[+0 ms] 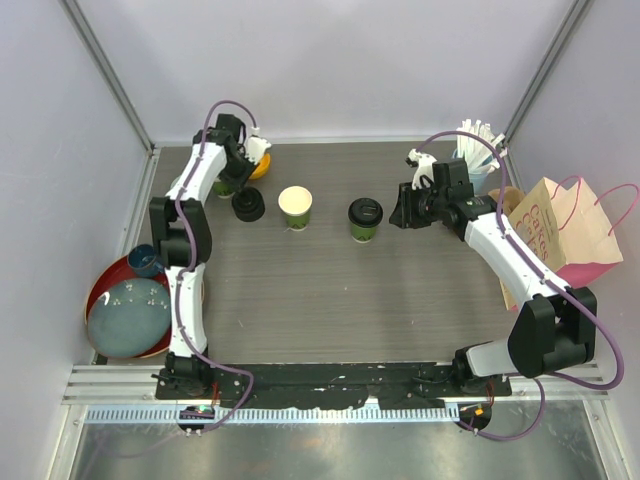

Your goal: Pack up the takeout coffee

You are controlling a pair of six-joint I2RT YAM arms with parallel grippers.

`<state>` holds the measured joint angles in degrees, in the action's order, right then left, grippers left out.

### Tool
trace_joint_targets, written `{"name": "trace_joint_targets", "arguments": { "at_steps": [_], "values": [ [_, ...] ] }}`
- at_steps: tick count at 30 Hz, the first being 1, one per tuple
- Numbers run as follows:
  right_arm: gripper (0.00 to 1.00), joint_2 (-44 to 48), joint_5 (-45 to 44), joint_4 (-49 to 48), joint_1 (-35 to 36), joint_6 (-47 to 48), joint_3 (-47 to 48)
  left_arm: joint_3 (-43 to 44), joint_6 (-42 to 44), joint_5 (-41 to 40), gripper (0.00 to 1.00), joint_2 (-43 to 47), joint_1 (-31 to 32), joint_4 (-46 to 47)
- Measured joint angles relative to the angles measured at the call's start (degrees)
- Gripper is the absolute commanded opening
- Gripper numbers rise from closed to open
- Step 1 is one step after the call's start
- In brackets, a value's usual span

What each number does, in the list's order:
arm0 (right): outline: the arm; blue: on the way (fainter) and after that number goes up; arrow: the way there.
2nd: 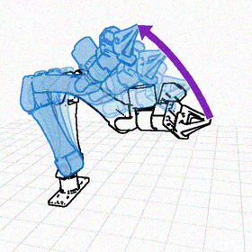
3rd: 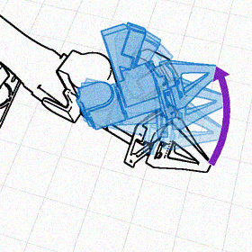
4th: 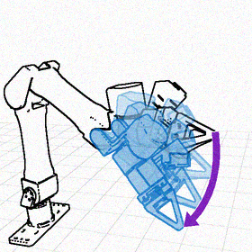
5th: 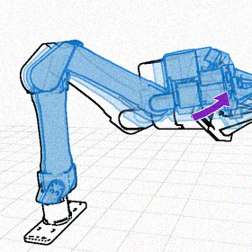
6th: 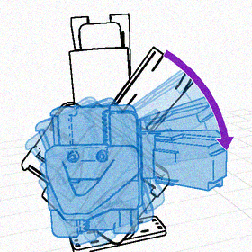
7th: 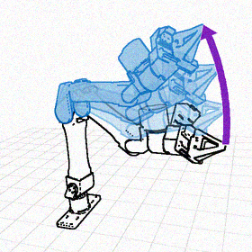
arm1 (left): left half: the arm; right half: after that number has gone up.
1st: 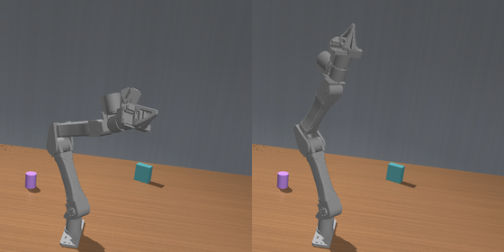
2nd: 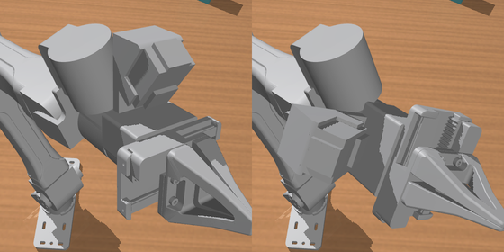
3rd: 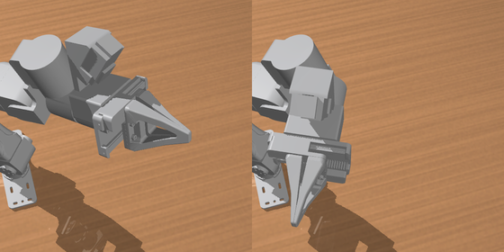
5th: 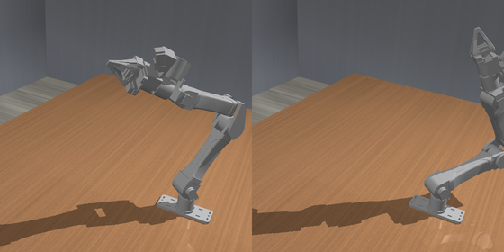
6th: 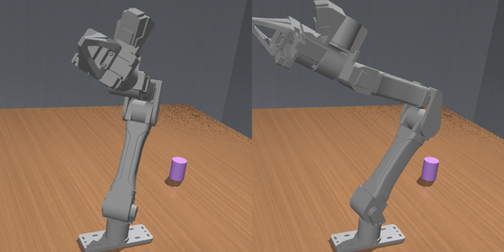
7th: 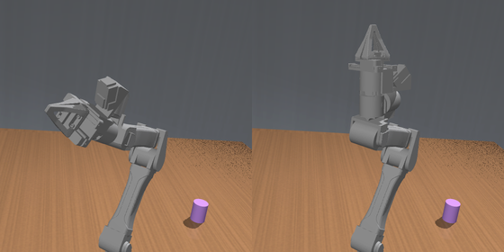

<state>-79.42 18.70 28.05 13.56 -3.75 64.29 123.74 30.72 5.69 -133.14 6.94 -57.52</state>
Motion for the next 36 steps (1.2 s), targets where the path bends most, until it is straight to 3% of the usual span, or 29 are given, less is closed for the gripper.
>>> {"name": "trace_joint_targets", "arguments": {
  "at_steps": [12,18,31,36],
  "values": [
    [0.35,0.0,-0.2,0.5,0.3,0.2,0.0,-3.3,-10.7,-2.5,0.0,7.4,-1.5,1.4],
    [0.35,0.0,-0.4,0.8,0.4,0.2,0.0,-3.3,-15.4,0.7,0.0,10.1,-1.5,-1.1],
    [0.35,0.0,-1.0,1.2,0.5,0.2,0.1,6.9,-17.0,3.8,0.0,11.0,12.1,-10.5],
    [0.35,0.0,-1.1,1.2,0.5,0.2,0.1,9.8,-17.0,3.3,0.0,8.1,13.5,-12.2]
  ]
}}
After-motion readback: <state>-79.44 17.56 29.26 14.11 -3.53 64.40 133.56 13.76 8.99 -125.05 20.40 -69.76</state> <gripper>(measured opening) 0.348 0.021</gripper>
